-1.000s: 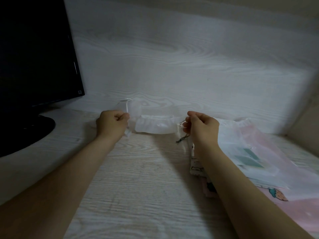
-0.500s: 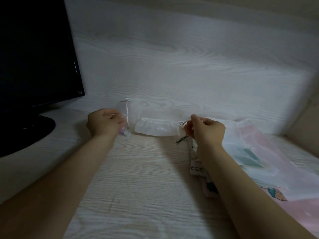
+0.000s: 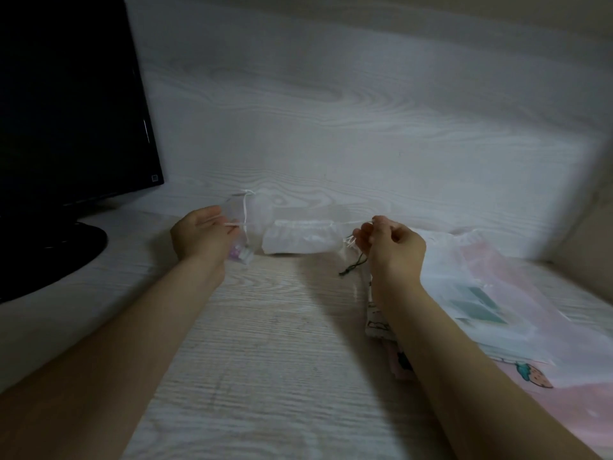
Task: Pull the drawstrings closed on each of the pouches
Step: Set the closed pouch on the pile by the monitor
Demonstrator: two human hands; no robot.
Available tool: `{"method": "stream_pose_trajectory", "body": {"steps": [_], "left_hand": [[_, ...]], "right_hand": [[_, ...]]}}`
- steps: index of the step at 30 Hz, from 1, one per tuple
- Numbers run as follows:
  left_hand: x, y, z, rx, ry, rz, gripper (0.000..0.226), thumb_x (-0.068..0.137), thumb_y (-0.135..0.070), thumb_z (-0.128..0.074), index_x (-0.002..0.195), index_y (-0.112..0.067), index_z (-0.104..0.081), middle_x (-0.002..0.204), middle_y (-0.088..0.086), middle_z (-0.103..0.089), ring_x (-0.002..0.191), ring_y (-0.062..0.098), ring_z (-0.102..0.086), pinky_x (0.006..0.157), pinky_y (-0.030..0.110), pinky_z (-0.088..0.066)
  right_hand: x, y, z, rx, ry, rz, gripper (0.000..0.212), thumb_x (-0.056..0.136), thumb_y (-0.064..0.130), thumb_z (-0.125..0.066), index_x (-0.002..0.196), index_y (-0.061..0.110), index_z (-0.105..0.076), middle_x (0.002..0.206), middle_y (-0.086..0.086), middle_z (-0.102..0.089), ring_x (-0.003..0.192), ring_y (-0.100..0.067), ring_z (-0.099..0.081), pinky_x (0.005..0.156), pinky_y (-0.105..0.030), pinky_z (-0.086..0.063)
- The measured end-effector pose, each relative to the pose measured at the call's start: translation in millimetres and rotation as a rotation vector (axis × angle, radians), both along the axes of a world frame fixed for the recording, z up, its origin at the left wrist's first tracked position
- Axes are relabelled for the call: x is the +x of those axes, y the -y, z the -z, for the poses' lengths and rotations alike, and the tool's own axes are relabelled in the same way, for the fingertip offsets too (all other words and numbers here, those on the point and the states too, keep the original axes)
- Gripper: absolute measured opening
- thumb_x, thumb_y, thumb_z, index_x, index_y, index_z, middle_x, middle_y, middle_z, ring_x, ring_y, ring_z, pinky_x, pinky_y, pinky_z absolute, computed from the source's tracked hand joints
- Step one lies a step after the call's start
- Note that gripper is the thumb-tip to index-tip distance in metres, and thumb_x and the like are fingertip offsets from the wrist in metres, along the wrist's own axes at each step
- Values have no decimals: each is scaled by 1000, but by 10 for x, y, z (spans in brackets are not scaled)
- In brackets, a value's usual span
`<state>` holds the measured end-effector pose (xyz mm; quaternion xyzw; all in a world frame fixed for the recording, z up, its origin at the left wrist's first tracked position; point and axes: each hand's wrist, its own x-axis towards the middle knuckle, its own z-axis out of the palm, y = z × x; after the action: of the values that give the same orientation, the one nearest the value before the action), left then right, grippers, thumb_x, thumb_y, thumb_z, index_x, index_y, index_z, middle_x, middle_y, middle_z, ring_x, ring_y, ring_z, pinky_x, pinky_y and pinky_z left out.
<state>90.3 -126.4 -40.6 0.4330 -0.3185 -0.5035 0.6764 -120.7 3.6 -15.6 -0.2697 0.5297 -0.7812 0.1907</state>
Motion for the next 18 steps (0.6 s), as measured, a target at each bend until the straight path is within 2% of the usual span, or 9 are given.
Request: {"method": "stream_pose_trajectory", "body": {"steps": [5,7,8,10,11,13,14,16,18], "left_hand": [[-99,-87,-89,99,-386,82,49,98,23,-39,139,-3,-48,128,25,-52,90,32,-71,63,39,-64],[-113,-89,-98,113,-436,97,53,99,22,-31,142,-6,-44,119,24,-51,83,27,-66,58,36,-60],[-121,-92,-105,122,-410,86,52,99,20,-30,140,-7,-46,106,19,-54,71,20,-61,54,31,-57],[-118,-94,-111,115,-231,40,45,98,16,-32,126,-11,-53,84,11,-53,48,11,-47,41,20,-42],[-118,-81,-105,87,-102,23,39,98,13,-36,118,-14,-55,83,9,-55,47,10,-46,38,16,-36],[-101,-60,-93,-3,139,-3,34,97,9,-41,99,-19,-59,94,9,-63,59,14,-53,38,16,-37],[-87,-55,-82,-69,256,-21,37,95,10,-41,92,-21,-61,97,7,-65,67,18,-57,41,17,-41],[-51,-91,-74,-215,528,-70,41,87,13,-38,86,-18,-64,96,5,-67,83,22,-61,62,23,-48],[-23,-149,-77,-344,750,-120,42,81,17,-39,85,-15,-65,95,6,-67,89,21,-59,76,25,-42]], "right_hand": [[60,1,-29,-81,240,-99,40,111,19,-38,113,-14,-60,98,-19,-78,89,-28,-79,79,-34,-65],[82,-5,-46,-109,338,-129,35,113,21,-34,110,-7,-56,90,-16,-78,89,-27,-79,82,-38,-65],[94,-10,-60,-110,364,-134,34,114,21,-33,103,-2,-56,85,-14,-76,89,-27,-79,83,-39,-64],[97,7,-61,-115,375,-126,32,113,21,-38,94,2,-54,84,-11,-66,82,-24,-79,83,-42,-63],[88,31,-49,-126,383,-121,27,112,20,-41,97,2,-54,87,-11,-61,74,-21,-77,82,-42,-63],[83,65,-26,-123,382,-113,20,110,20,-47,102,3,-53,85,-12,-53,60,-17,-65,78,-40,-63],[82,75,-12,-93,354,-98,20,109,21,-48,102,3,-54,83,-11,-51,60,-18,-58,74,-38,-63],[82,65,-6,-2,223,-36,23,108,27,-51,100,6,-57,82,-8,-53,65,-20,-53,62,-32,-55],[72,23,-26,74,-24,66,23,106,28,-53,96,9,-57,79,-2,-59,68,-20,-55,65,-32,-49]]}}
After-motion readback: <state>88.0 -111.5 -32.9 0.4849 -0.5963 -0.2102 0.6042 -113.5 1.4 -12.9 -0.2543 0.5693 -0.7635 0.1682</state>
